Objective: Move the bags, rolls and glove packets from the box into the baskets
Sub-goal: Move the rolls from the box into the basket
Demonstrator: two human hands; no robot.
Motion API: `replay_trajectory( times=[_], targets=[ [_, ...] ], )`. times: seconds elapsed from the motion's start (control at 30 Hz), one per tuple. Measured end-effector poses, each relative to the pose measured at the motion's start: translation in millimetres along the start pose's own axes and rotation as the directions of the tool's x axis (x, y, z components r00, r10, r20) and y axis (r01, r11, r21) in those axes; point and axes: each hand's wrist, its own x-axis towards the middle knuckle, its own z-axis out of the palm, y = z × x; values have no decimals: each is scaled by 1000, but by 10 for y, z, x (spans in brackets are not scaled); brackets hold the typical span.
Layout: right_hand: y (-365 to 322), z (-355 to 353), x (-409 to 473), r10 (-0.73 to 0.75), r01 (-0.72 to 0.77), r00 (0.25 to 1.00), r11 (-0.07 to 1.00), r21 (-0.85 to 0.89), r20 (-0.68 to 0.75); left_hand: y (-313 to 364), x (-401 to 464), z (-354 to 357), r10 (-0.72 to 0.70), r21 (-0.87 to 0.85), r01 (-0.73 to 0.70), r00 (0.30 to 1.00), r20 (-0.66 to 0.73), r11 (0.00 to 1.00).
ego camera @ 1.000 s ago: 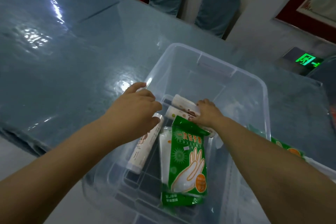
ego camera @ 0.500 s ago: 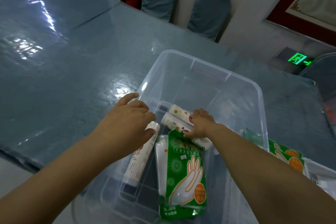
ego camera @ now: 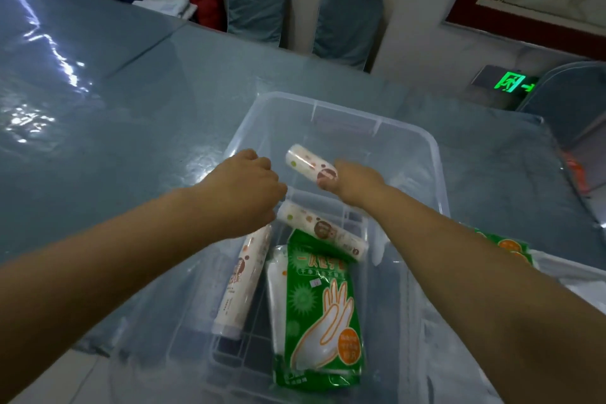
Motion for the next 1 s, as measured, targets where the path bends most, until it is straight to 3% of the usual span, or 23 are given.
replay_trajectory(
  times=[0.13,0.23,0.37,0.47,0.53,0.7,0.87,1.0],
  targets=[
    [24,-437,-308,13,9,970,996,89,-241,134,594,89,67,73,-92,953,295,993],
    [163,-626,-668,48,53,897,975,215,-439,292,966,323,74,37,-100,897,435,994],
    [325,-763,-1061,176,118,807,887,446,-564,491,1264,712,82,-173,-30,949,303,984],
    [493,-796,-1244,389,143,788,638,757,-477,597,1377,973,7,-262,63,967,256,963],
    [606,-781,-1351,468,124,779,538,834,-417,639,1436,1091,-35,-254,92,975,219,963],
    [893,-717,-1568,554,81,724,523,849,-410,701,1537,1204,-43,-120,59,990,131,991],
    [1195,-588,-1805,600,-7,719,511,860,-351,787,1465,1185,-136,-268,189,969,205,945],
    [1433,-450,-1965,609,-53,720,527,848,-333,711,1350,902,-218,-352,163,968,-124,922]
  ],
)
